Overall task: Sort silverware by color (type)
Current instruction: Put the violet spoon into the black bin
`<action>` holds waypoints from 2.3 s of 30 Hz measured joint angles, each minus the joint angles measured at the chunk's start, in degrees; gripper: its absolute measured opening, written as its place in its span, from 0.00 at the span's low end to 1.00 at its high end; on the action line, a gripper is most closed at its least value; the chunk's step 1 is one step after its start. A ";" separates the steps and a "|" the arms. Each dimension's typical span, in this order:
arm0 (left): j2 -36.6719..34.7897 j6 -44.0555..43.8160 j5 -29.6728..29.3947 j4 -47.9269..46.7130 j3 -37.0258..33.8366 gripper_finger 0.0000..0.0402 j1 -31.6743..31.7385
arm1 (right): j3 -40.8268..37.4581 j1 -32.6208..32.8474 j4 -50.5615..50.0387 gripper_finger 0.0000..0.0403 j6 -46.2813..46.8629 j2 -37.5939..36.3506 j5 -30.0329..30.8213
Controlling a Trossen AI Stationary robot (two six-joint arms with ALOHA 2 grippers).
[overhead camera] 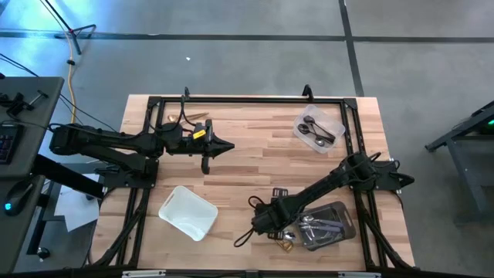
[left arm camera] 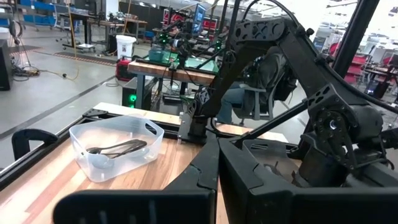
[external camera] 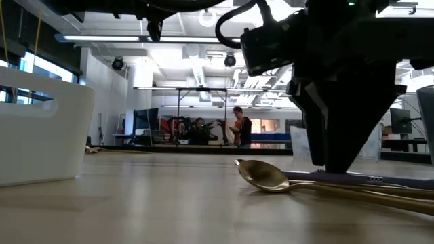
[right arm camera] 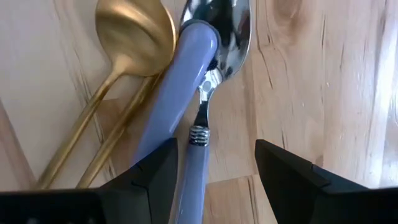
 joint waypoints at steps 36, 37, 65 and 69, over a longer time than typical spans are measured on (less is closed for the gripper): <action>0.00 1.26 -0.02 0.02 0.00 0.00 -0.01 | -0.28 -12.31 1.40 0.49 -33.35 -0.02 2.32; -0.02 1.26 0.00 0.02 0.00 0.00 -0.01 | -0.28 -12.80 1.54 0.49 -35.45 -0.02 1.46; -7.58 4.34 -0.29 3.15 -0.04 0.00 0.00 | -0.27 -16.49 2.38 0.49 -53.63 -0.02 -6.60; -9.12 4.34 -0.70 3.14 -0.04 0.00 0.00 | -0.27 -16.55 2.62 0.49 -54.07 -0.02 -6.45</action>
